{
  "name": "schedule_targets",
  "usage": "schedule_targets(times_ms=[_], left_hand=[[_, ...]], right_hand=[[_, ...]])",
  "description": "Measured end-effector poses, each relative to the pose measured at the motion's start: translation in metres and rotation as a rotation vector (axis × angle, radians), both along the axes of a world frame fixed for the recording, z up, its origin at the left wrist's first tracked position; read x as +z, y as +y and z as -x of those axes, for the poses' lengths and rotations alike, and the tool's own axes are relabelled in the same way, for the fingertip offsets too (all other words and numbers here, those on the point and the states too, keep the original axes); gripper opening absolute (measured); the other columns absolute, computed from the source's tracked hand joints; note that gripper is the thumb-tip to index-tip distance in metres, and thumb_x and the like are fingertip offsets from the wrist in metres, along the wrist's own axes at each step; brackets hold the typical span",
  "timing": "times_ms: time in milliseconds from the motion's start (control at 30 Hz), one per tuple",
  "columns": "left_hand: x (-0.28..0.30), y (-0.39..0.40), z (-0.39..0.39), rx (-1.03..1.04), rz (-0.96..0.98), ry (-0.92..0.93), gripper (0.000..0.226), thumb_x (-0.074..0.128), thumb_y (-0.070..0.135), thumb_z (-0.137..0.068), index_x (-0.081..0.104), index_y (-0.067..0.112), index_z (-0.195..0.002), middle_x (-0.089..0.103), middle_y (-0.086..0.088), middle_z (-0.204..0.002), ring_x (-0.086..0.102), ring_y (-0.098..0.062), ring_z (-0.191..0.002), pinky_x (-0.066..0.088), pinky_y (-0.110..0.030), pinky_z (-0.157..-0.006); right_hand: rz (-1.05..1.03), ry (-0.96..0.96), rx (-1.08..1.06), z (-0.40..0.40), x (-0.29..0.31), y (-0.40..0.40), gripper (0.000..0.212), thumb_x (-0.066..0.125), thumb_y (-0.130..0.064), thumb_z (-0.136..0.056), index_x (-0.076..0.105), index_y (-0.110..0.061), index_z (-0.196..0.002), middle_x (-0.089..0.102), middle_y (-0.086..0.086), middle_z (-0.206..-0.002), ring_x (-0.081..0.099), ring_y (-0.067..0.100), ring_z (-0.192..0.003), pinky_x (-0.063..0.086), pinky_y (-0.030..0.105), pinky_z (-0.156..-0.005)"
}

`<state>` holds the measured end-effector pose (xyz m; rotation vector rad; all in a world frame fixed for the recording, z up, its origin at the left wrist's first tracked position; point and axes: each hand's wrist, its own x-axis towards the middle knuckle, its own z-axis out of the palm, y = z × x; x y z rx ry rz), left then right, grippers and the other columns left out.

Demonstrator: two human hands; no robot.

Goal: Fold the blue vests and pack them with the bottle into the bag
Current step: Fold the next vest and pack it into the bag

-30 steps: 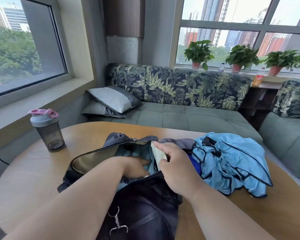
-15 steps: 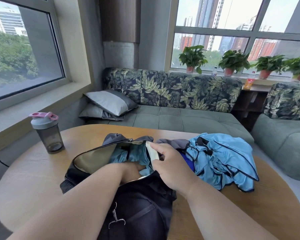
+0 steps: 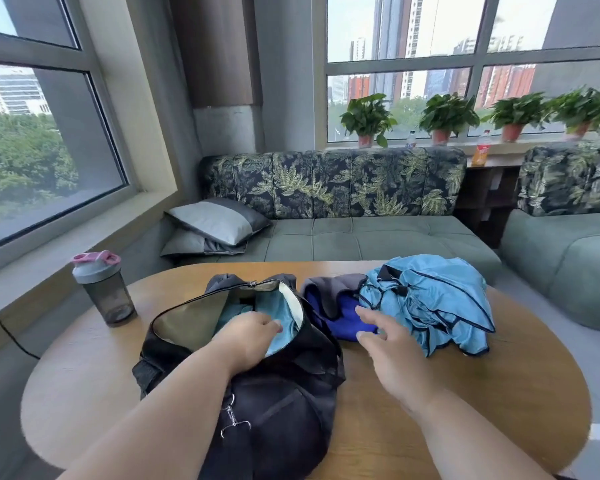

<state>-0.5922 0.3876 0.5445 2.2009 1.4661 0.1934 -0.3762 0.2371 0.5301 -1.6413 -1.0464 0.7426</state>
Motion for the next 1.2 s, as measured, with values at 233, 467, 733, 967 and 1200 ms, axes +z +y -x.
schedule_targets(times_ms=[233, 467, 733, 967, 1200], left_hand=[[0.064, -0.055, -0.057, 0.119, -0.359, -0.36, 0.036, 0.051, 0.032, -0.098, 0.046, 0.01, -0.07, 0.048, 0.0, -0.057, 0.043, -0.026, -0.06, 0.034, -0.037, -0.056], [0.03, -0.066, -0.152, -0.091, -0.226, -0.13, 0.015, 0.057, 0.033, -0.094, 0.067, 0.025, -0.086, 0.069, 0.007, -0.078, 0.061, -0.017, -0.078, 0.047, -0.031, -0.064], [-0.047, -0.016, -0.221, -0.182, -0.239, 0.215, 0.038, 0.059, 0.042, -0.092, 0.072, 0.031, -0.126, 0.048, -0.005, -0.149, 0.048, -0.03, -0.132, 0.042, -0.037, -0.112], [-0.067, 0.007, -0.237, -0.139, -0.285, 0.125, 0.03, 0.057, 0.028, -0.093, 0.072, 0.016, -0.116, 0.062, 0.0, -0.131, 0.056, -0.028, -0.118, 0.05, -0.037, -0.099], [-0.011, -0.039, -0.194, 0.214, -0.084, -0.888, 0.018, 0.065, 0.007, -0.097, 0.075, 0.021, -0.089, 0.073, -0.003, -0.077, 0.056, -0.013, -0.056, 0.048, -0.024, -0.059]], right_hand=[[0.08, 0.107, -0.144, -0.048, -0.034, -0.042, 0.03, 0.057, -0.024, -0.105, 0.066, -0.043, -0.126, 0.068, -0.018, -0.123, 0.069, 0.009, -0.106, 0.056, 0.032, -0.091], [0.168, 0.143, -0.112, -0.082, -0.045, -0.038, 0.032, 0.06, -0.025, -0.103, 0.067, -0.033, -0.133, 0.072, -0.001, -0.108, 0.066, 0.012, -0.086, 0.046, 0.021, -0.065], [0.137, 0.286, -0.232, -0.125, -0.058, -0.02, 0.025, 0.058, -0.028, -0.1, 0.068, -0.033, -0.122, 0.066, -0.015, -0.109, 0.068, 0.017, -0.105, 0.05, 0.029, -0.08], [0.091, 0.325, -0.291, -0.145, -0.064, -0.01, 0.035, 0.056, -0.03, -0.101, 0.061, -0.031, -0.136, 0.062, -0.016, -0.118, 0.065, 0.012, -0.105, 0.046, 0.026, -0.075], [0.085, 0.294, -0.246, -0.143, -0.066, -0.003, 0.05, 0.057, -0.022, -0.1, 0.05, -0.032, -0.148, 0.063, 0.0, -0.098, 0.061, 0.013, -0.08, 0.045, 0.025, -0.062]])
